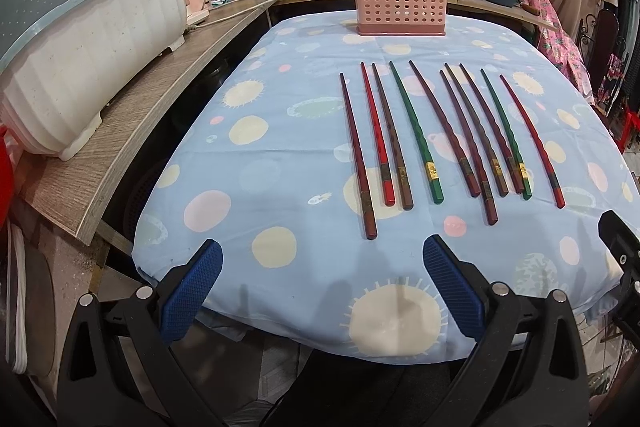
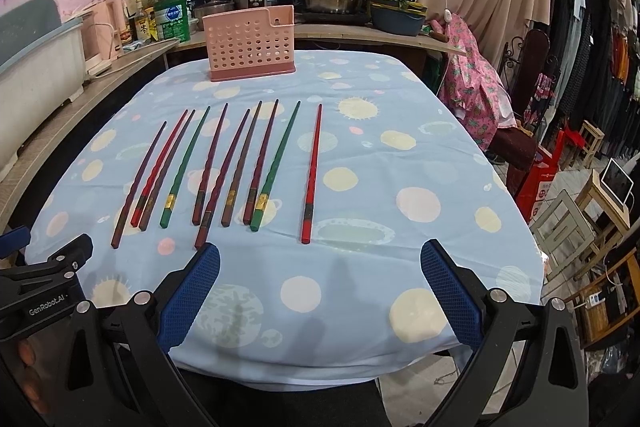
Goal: Organize utensils
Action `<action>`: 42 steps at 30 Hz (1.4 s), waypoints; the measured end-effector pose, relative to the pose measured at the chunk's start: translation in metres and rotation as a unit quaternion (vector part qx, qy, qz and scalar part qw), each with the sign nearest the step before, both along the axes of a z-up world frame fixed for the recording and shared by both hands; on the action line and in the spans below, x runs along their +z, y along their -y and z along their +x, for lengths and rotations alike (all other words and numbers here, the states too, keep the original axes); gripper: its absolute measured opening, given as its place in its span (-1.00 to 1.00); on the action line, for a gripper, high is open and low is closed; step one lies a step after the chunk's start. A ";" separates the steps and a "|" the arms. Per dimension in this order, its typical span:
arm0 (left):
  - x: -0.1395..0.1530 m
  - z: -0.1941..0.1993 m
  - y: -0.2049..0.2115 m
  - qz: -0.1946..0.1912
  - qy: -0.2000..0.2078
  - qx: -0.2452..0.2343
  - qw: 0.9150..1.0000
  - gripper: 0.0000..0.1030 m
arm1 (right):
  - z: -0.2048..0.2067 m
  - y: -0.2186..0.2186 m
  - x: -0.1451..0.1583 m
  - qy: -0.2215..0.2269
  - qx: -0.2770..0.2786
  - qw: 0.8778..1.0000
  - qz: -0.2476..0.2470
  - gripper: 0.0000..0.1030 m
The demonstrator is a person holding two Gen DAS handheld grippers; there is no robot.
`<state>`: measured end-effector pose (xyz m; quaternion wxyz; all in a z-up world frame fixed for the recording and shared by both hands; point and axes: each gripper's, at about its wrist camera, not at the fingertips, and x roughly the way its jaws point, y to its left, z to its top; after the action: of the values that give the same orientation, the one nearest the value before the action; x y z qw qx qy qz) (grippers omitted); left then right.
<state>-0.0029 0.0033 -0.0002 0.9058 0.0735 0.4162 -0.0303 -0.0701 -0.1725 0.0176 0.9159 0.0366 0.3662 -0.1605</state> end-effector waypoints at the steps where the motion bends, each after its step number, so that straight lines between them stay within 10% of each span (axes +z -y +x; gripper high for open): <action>1: 0.000 0.000 0.000 0.000 0.000 0.000 1.000 0.86 | 0.000 0.000 0.000 0.000 0.000 1.000 0.000 0.87; 42: -0.003 0.000 -0.002 0.003 -0.001 0.004 1.000 0.85 | 0.000 0.000 0.000 0.002 0.002 1.000 0.001 0.87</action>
<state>-0.0033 0.0052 -0.0036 0.9053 0.0749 0.4173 -0.0258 -0.0705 -0.1729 0.0177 0.9167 0.0375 0.3648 -0.1586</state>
